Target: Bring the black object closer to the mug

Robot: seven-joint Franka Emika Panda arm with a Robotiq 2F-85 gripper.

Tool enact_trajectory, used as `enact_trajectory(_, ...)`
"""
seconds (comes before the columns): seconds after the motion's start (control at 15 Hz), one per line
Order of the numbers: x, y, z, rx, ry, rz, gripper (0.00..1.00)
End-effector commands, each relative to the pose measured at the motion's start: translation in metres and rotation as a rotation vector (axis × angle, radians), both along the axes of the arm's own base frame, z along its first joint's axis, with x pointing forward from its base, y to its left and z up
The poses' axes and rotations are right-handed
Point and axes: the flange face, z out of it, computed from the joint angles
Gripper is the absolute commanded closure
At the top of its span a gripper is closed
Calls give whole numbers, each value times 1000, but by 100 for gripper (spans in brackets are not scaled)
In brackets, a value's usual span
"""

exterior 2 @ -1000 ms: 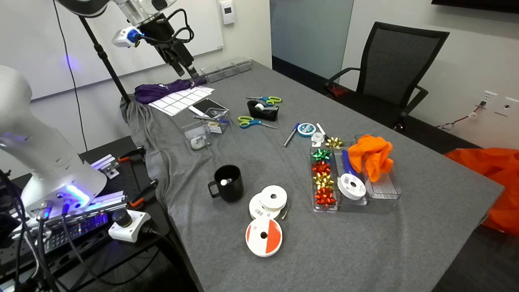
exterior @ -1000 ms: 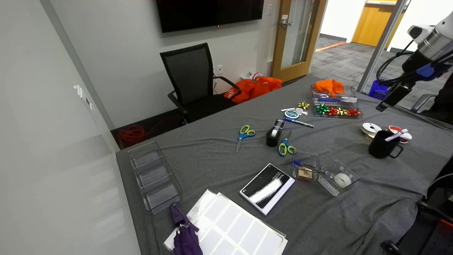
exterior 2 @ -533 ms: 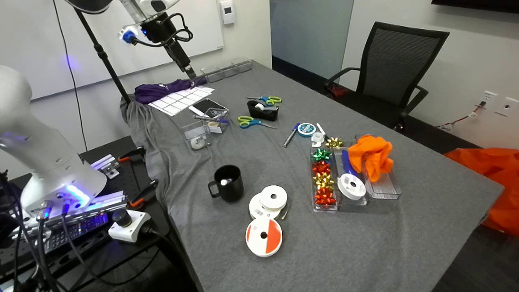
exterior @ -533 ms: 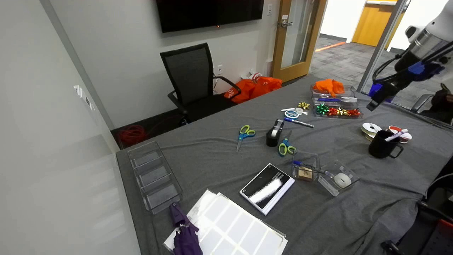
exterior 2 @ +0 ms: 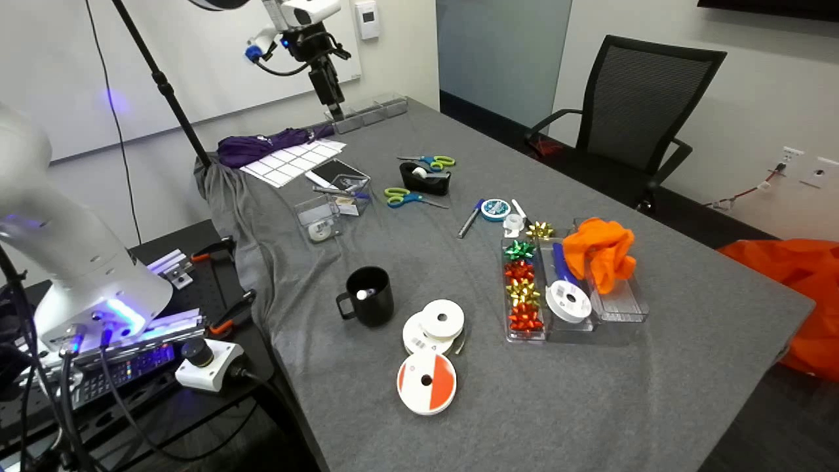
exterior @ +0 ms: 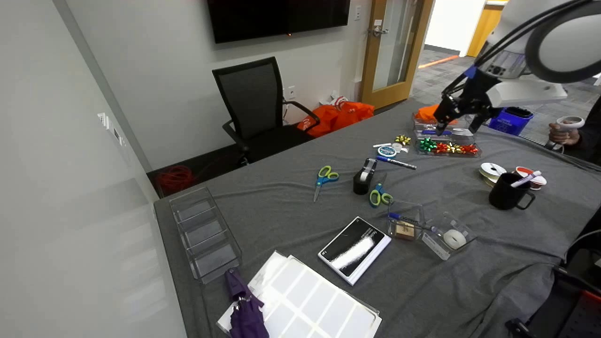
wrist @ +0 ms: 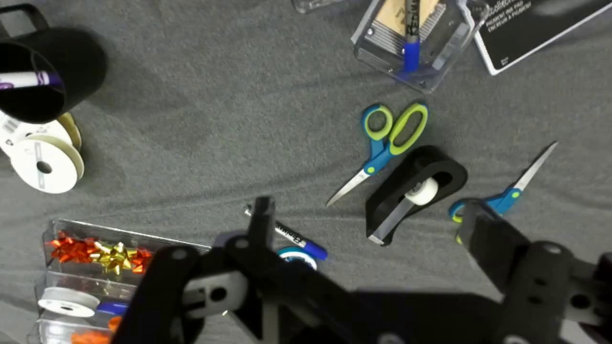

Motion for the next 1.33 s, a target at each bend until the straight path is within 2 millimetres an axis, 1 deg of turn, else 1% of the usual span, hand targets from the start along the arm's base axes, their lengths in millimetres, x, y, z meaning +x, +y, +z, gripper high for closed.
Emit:
enact_trajectory(0.0,65,-5,-20,60,49,-183,0)
enact_trajectory(0.33,125,-6,-45,133,79,-449,0)
enact_trajectory(0.67,171,-12,-60,163,114,-729,0)
enact_trajectory(0.73,151,-12,-57,154,89,-644,0)
enact_trajectory(0.87,164,-12,-62,154,94,-699,0)
enact_trajectory(0.93,167,-12,-63,153,96,-707,0)
enact_trajectory(1.2,170,-12,-62,154,96,-715,0)
enact_trajectory(1.27,174,-6,-68,136,94,-752,0)
